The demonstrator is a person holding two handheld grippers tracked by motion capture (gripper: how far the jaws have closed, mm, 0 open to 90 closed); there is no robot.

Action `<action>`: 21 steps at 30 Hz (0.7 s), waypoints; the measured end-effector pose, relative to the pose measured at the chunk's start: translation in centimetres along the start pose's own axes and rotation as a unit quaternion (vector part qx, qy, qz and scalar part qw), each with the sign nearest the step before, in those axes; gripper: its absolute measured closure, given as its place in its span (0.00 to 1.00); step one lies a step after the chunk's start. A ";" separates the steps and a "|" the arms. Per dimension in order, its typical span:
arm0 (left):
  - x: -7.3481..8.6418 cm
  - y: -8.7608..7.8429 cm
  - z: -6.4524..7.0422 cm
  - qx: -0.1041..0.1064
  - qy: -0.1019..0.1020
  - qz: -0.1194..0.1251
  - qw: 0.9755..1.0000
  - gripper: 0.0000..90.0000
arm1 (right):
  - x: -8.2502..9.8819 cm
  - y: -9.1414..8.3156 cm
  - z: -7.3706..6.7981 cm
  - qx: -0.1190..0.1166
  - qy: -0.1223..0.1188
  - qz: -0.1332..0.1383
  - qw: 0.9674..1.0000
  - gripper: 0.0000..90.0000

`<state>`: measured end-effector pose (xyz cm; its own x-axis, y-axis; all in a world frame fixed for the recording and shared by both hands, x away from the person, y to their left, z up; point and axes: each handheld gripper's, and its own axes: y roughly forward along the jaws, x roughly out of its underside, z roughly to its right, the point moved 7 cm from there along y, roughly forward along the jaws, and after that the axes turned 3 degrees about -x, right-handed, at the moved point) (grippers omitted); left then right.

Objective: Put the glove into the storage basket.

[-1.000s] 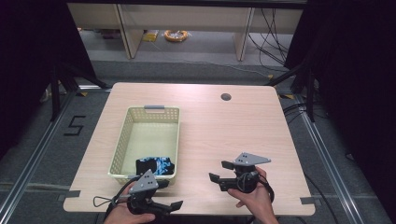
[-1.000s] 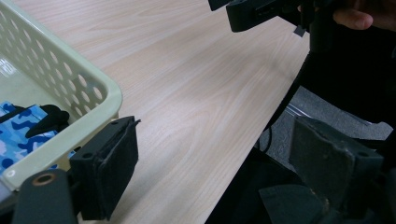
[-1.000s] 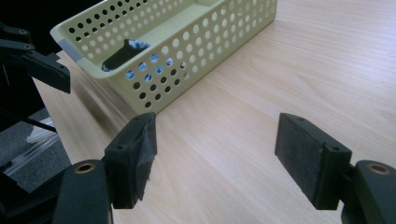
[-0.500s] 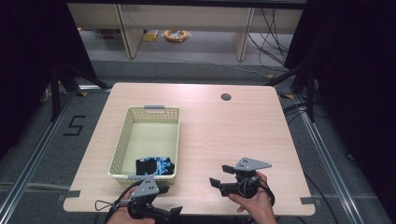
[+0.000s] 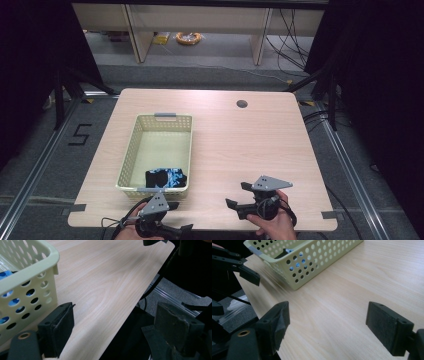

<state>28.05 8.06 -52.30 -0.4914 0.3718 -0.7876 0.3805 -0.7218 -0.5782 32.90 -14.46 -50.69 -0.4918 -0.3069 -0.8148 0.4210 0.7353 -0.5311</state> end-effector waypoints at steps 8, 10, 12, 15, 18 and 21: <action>0.7 0.1 -0.2 -0.013 -0.008 -0.003 1.000 0.18 | 1.1 -0.5 -0.5 0.005 -0.001 -0.019 1.000 0.20; 0.9 0.2 -0.1 -0.009 0.002 0.000 1.000 0.18 | 1.3 -0.4 -0.7 0.003 0.000 -0.018 1.000 0.21; 1.0 0.2 0.0 -0.009 -0.002 0.001 1.000 0.18 | 1.5 -0.6 -0.8 0.006 0.005 -0.025 1.000 0.21; 1.2 0.3 0.0 -0.012 0.001 -0.002 1.000 0.18 | 1.6 -0.6 -0.8 0.002 -0.002 -0.020 1.000 0.21; 1.5 0.3 0.0 -0.014 0.004 -0.006 1.000 0.18 | 2.1 -0.7 -0.7 0.005 -0.019 -0.029 0.999 0.21; 1.6 0.3 -0.1 -0.013 0.009 -0.010 1.000 0.18 | 2.4 -0.9 -0.8 0.013 -0.017 -0.035 0.999 0.22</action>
<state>27.41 8.51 -53.74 -0.4859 0.3966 -0.7788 0.3906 -0.6986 -0.5995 30.74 -15.35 -52.03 -0.4953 -0.3771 -0.7826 0.4059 0.6960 -0.5923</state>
